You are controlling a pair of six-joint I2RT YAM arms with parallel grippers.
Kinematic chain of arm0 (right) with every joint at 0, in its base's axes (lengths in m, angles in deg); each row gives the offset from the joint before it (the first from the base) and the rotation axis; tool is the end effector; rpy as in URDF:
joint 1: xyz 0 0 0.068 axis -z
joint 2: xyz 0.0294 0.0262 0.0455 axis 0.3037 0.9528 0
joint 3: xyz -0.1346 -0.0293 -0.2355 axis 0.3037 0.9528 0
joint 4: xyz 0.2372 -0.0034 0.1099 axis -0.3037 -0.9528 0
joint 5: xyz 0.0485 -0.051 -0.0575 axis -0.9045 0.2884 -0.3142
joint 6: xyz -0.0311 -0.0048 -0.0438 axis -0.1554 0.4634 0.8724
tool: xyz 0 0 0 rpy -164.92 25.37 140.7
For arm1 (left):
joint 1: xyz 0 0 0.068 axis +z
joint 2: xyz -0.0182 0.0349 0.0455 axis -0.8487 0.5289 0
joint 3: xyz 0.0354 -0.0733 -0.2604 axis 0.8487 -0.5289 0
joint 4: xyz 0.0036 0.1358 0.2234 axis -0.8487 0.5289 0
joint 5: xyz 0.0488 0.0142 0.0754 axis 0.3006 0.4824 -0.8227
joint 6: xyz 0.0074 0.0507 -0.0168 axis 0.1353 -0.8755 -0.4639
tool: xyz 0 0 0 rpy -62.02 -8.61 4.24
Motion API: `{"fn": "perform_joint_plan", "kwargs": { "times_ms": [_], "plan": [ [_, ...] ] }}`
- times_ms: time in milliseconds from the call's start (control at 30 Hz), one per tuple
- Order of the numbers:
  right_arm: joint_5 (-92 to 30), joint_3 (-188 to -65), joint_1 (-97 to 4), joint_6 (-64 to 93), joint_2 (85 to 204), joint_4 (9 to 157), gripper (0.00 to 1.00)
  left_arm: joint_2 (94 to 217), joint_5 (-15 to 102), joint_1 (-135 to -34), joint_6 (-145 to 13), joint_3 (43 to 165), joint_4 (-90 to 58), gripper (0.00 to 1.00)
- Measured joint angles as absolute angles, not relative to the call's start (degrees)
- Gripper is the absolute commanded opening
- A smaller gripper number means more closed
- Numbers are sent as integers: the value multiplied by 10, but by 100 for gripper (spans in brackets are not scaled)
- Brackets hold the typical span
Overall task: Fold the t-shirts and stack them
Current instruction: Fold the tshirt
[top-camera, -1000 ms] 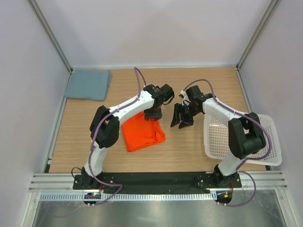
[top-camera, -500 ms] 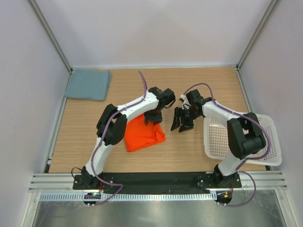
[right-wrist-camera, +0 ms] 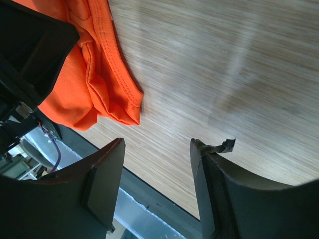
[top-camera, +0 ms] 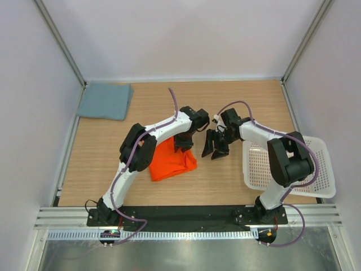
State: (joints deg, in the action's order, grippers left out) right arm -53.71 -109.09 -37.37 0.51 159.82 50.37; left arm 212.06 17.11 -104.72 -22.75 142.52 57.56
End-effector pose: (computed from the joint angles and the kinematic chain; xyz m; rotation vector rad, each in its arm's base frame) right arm 0.2875 0.1221 0.1700 -0.0985 2.9004 0.8998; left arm 0.3105 -0.3129 0.1717 -0.2067 2.8951 0.3413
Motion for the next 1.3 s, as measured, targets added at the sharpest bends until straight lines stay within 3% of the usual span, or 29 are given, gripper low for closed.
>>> {"fn": "perform_joint_plan", "kwargs": {
  "times_ms": [133,433,500,600,700,800,967,1100,1200,1300],
  "plan": [
    [-562,-1091,-374,1,1618,520,67,2121,171,-1047,-229,1426,576,32],
    [-600,-1108,-374,-21,1670,554,67,2120,172,-1047,-234,1426,576,36],
    [-603,-1115,-374,-28,1671,558,66,2120,173,-1047,-238,1426,575,33],
    [-614,-1124,-374,-36,1671,572,64,2120,175,-1047,-244,1425,574,29],
    [-624,-1126,-374,-50,1671,587,54,2120,176,-1047,-245,1423,571,29],
    [-632,-1130,-374,-61,1677,594,48,2118,176,-1046,-247,1418,567,33],
    [-635,-1143,-374,-66,1692,598,45,2113,181,-1045,-247,1416,563,33],
    [-635,-1143,-374,-70,1696,598,44,2108,184,-1045,-248,1414,559,23],
    [-635,-1143,-374,-73,1696,600,43,2106,184,-1045,-251,1413,556,6],
    [-635,-1143,-374,-75,1696,601,43,2106,187,-1045,-256,1412,554,0]
  ]
}}
